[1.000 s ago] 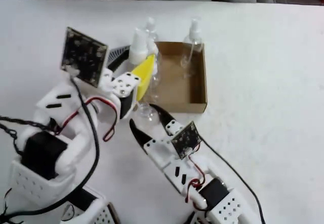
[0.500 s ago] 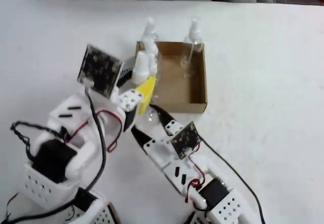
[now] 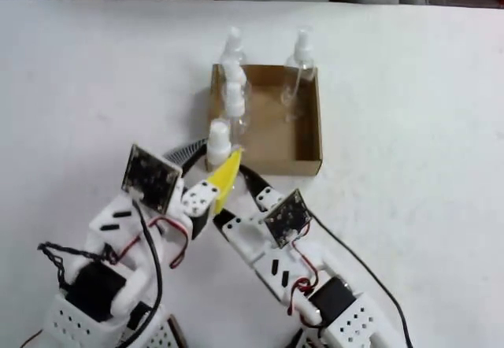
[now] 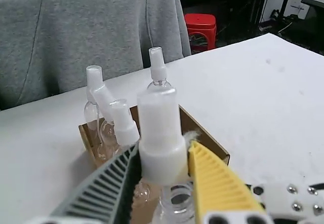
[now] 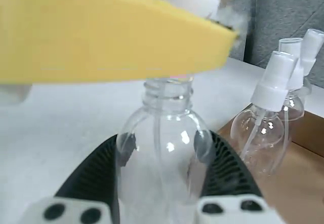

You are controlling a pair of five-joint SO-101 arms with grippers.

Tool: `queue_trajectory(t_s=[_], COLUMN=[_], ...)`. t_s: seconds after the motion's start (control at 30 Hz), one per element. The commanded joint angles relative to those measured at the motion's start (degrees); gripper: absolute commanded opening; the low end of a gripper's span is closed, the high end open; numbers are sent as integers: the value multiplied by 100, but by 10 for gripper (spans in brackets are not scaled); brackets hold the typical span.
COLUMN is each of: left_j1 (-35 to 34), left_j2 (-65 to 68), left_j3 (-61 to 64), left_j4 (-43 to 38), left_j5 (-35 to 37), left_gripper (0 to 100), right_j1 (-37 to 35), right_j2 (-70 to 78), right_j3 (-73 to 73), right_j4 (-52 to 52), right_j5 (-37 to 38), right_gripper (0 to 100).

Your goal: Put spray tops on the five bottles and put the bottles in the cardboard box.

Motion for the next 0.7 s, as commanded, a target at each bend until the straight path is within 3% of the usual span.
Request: queue_trajectory(t_s=[0.0,0.2,0.4,0.67], left_j1=[31,48,541,171], left_j2=[-382,-831,-1314,-1393], left_j3=[185,545,782,1152], left_j4=[-105,-18,193,167], left_j5=[9,9,9,-18], left_gripper=[124,124,128,150], right_j1=[4,4,4,4], right_j2=[-101,-101,-101,-101], right_j3=[62,62,62,62], right_j4=[13,13,13,13], right_j5=[44,44,35,44], right_gripper=[16,16,16,16])
